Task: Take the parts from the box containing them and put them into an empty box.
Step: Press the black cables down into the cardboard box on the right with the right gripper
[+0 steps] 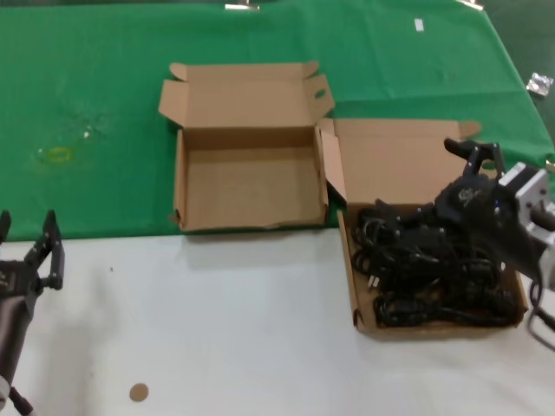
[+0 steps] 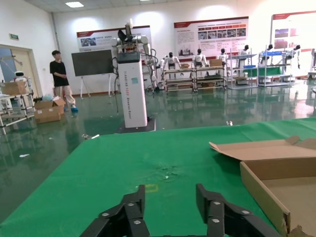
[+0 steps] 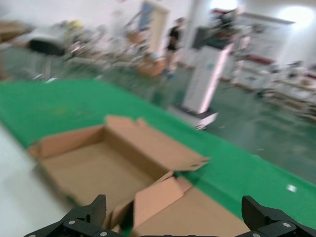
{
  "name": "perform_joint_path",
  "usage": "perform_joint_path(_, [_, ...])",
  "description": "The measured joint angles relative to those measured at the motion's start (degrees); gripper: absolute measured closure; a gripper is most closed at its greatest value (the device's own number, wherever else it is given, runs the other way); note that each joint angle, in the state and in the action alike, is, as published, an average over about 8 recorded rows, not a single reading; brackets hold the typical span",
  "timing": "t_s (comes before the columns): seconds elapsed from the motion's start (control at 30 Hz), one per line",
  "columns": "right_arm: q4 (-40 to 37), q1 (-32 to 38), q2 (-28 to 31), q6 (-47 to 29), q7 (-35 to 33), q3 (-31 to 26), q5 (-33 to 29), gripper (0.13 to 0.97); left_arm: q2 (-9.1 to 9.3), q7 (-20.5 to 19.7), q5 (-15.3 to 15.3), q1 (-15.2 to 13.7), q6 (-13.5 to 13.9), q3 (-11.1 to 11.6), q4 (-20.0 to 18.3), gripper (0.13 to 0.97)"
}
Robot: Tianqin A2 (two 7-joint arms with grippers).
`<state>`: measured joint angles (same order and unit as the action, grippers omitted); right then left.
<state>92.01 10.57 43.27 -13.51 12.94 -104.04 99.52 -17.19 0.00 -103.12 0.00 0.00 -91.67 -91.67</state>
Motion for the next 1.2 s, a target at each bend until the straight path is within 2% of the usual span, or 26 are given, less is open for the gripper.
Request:
perform_joint_path(0.13, [-0.5,4.0,5.7,-8.6,1.7,-1.7,-1.5,0.129,0.0,0.0,0.0,0.0,0.0,0.0,0.0,0.648])
perform_joint_path(0.3, [-2.4,9.8,10.2,-19.8,-0.1,-3.7,-3.1,0.129,0.0,0.0,0.0,0.0,0.0,0.0,0.0,0.755])
perform_joint_path(0.4, [-4.0,13.2,11.7,-26.2,-2.3,-5.1,-4.1,0.129,0.0,0.0,0.0,0.0,0.0,0.0,0.0,0.819])
perform_joint_path(0.67, [-9.3,20.8,12.3,-39.9,-9.2,-9.2,-7.7,0.129,0.0,0.0,0.0,0.0,0.0,0.0,0.0,0.906])
perform_joint_path(0.87, [-14.5,25.0,9.4,-44.1,-12.9,-11.4,-11.1,0.129,0.0,0.0,0.0,0.0,0.0,0.0,0.0,0.921])
perform_joint_path(1.2, [-20.9,28.7,4.8,-44.7,-15.9,-12.4,-14.5,0.143,0.0,0.0,0.0,0.0,0.0,0.0,0.0,0.945])
